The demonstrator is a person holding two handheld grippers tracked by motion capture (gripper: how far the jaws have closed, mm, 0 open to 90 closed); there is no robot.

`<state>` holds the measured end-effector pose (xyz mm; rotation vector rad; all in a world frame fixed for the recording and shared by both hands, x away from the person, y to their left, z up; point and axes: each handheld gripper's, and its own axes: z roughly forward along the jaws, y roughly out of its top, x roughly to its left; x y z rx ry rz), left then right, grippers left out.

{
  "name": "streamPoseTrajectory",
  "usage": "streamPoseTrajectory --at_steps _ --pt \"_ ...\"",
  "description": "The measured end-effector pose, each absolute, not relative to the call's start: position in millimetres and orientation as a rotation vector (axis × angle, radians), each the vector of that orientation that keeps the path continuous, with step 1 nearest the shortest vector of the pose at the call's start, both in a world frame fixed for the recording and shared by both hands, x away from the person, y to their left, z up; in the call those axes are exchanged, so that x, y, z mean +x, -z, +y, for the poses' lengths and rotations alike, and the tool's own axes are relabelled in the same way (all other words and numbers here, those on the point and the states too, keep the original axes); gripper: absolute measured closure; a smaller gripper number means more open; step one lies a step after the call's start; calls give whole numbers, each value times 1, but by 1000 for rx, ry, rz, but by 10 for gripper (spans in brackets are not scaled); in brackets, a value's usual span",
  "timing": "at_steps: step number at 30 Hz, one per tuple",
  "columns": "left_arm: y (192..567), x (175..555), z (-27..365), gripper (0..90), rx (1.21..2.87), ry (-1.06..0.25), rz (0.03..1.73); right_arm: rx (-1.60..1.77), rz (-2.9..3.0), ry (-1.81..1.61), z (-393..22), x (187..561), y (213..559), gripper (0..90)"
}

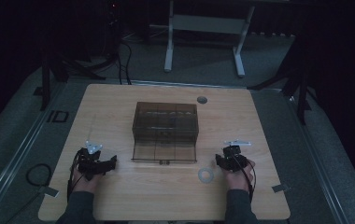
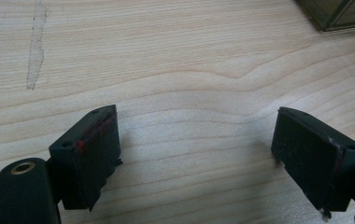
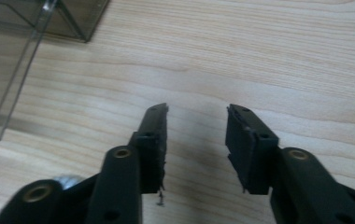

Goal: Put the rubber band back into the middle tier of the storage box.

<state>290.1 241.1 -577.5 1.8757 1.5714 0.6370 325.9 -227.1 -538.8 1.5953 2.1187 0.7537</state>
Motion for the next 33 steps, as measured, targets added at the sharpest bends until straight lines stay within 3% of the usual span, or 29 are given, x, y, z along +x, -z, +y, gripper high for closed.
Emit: streamPoseTrajectory --at_steps 10,33 --pt "578 290 241 153 1874 -637 1571 1641 2207 -720 -224 328 530 686" --pt "578 290 241 153 1875 -637 1571 1496 2427 -593 -197 325 525 693"
